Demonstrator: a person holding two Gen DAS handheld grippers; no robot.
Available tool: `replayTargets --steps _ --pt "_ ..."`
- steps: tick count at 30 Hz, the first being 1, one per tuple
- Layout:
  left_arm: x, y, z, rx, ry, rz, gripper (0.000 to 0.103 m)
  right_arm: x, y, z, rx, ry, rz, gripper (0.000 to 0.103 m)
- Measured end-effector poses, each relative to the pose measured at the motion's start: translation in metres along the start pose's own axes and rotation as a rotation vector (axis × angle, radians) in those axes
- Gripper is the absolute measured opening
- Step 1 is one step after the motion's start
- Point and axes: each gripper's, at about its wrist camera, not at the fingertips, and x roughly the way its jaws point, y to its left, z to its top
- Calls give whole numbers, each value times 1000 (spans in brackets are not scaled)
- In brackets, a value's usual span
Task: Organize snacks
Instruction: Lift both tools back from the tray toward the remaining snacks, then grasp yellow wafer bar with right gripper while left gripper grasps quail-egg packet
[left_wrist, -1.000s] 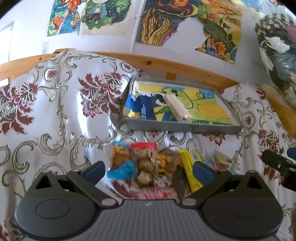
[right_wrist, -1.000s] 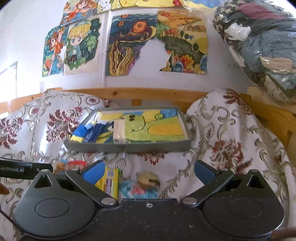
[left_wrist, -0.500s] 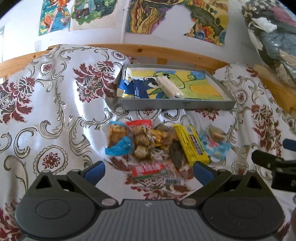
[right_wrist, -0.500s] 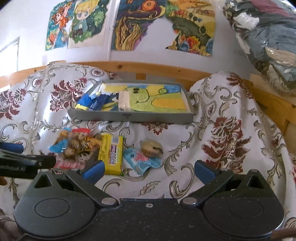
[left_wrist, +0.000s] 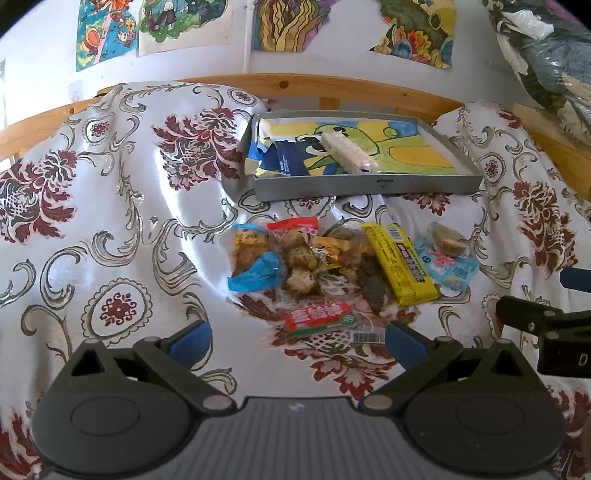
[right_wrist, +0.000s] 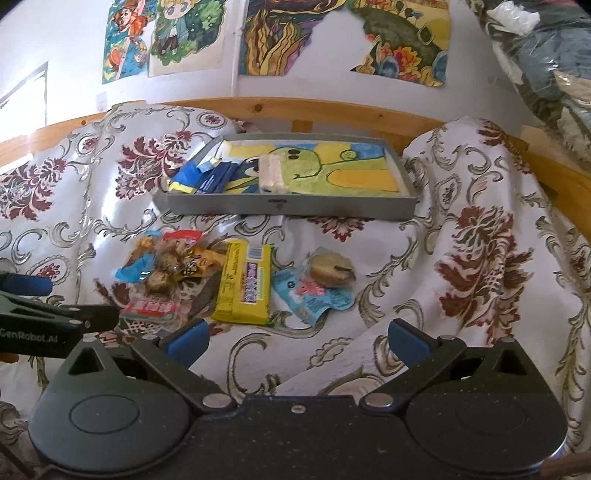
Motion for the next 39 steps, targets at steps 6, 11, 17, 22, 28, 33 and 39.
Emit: replayTargets --steps 6,11,17,22,28,33,39 --pt "3 4 0 5 16 19 102 6 6 -2 -4 24 35 102" --pt "5 9 0 8 24 31 103 12 11 -4 -13 31 57 102" --pt "11 13 3 9 30 40 102 17 16 -5 -22 24 76 102" --pt "19 13 8 23 38 40 102 25 21 0 -72 -18 88 102" --pt "32 15 17 34 46 37 102 42 24 4 -136 -61 96 102" --pt "47 16 25 95 71 -1 102 64 23 8 -167 -74 110 102" --pt "67 27 42 -9 123 -36 102 89 22 13 -164 -75 138 100"
